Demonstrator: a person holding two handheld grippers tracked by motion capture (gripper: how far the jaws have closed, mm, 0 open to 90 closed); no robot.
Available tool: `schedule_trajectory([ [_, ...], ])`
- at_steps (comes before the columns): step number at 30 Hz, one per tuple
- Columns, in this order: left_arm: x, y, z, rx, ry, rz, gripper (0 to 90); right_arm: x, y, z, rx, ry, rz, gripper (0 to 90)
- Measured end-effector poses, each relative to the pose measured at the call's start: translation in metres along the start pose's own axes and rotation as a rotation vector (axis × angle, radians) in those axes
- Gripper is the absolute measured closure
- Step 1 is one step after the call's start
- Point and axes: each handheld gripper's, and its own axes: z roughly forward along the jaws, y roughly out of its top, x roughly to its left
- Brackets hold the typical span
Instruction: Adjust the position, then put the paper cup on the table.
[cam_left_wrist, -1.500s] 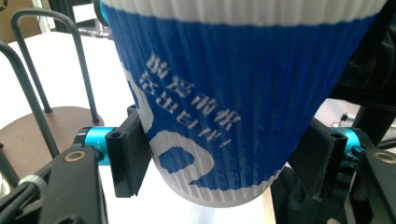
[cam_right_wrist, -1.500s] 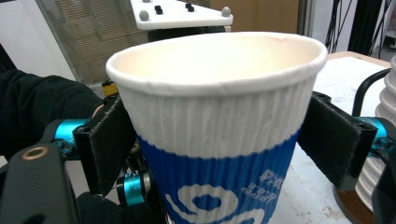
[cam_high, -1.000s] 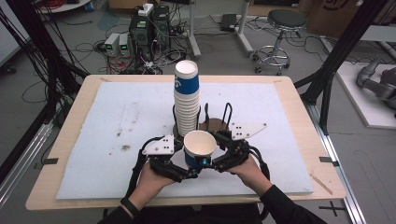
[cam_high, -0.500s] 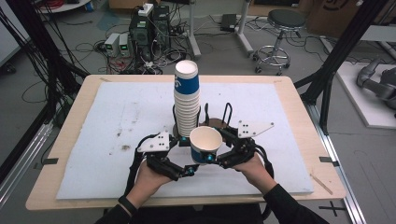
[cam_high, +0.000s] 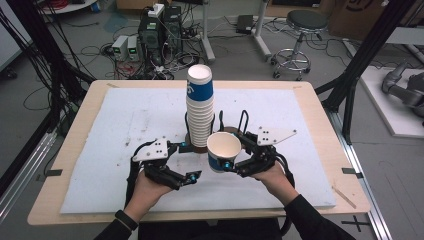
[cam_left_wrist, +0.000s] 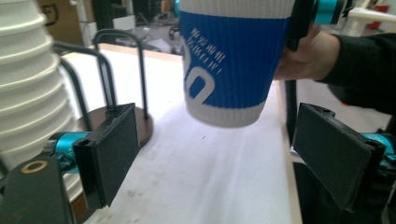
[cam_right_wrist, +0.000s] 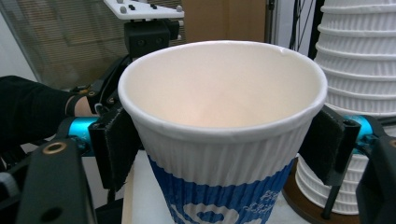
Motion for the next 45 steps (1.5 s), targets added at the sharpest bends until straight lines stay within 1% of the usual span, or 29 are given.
schedule_trajectory([
  [1,0.0,-0.001,-0.003,-0.007,0.014,-0.005,14.7,-0.001,0.0,0.0,0.0,0.002,0.0,22.6],
  [3,0.001,-0.003,-0.009,-0.001,0.04,-0.005,14.7,-0.002,0.001,-0.001,0.0,-0.003,-0.003,22.5],
  [4,0.002,-0.006,-0.014,0.0,0.06,-0.005,14.7,-0.002,0.001,-0.001,-0.001,-0.003,-0.002,22.5],
  [5,0.003,-0.007,-0.017,-0.002,0.072,-0.007,14.7,-0.005,0.001,-0.001,-0.007,-0.005,0.002,22.5],
  [6,0.005,-0.009,-0.02,-0.007,0.08,-0.011,14.7,-0.005,0.001,-0.001,-0.007,-0.005,0.002,22.5],
  [8,0.008,-0.011,-0.028,-0.018,0.112,-0.021,14.7,-0.006,0.001,-0.002,-0.002,-0.014,0.008,22.4],
  [11,0.008,-0.012,-0.038,-0.027,0.143,-0.021,14.7,-0.006,0.001,-0.003,-0.003,-0.026,0.008,22.1],
  [14,0.009,-0.011,-0.047,-0.059,0.16,-0.021,14.7,-0.006,0.001,-0.003,0.0,-0.028,0.001,22.1],
  [16,0.009,-0.01,-0.05,-0.079,0.165,-0.025,14.7,-0.005,0.001,-0.002,0.001,-0.029,-0.001,22.1],
  [19,0.008,-0.007,-0.053,-0.099,0.168,-0.016,14.7,-0.006,0.001,-0.002,-0.001,-0.03,-0.005,22.0],
  [25,0.001,-0.004,-0.053,-0.119,0.168,0.006,14.7,-0.005,0.001,-0.003,0.007,-0.031,-0.006,21.9],
  [29,0.0,-0.005,-0.049,-0.108,0.157,0.016,14.7,-0.003,0.001,-0.002,0.015,-0.03,-0.013,21.9],
  [33,0.003,-0.007,-0.045,-0.107,0.151,0.002,14.7,-0.002,0.002,-0.003,0.017,-0.036,-0.023,21.9],
  [38,0.005,-0.008,-0.04,-0.092,0.14,0.004,14.7,0.0,0.003,-0.008,0.014,-0.043,-0.026,21.8],
  [40,0.006,-0.01,-0.04,-0.087,0.144,-0.003,14.6,-0.001,0.002,-0.009,0.015,-0.052,-0.026,21.7],
  [45,0.007,-0.011,-0.042,-0.083,0.155,-0.004,14.7,-0.002,0.003,-0.01,0.011,-0.062,-0.023,21.7],
])
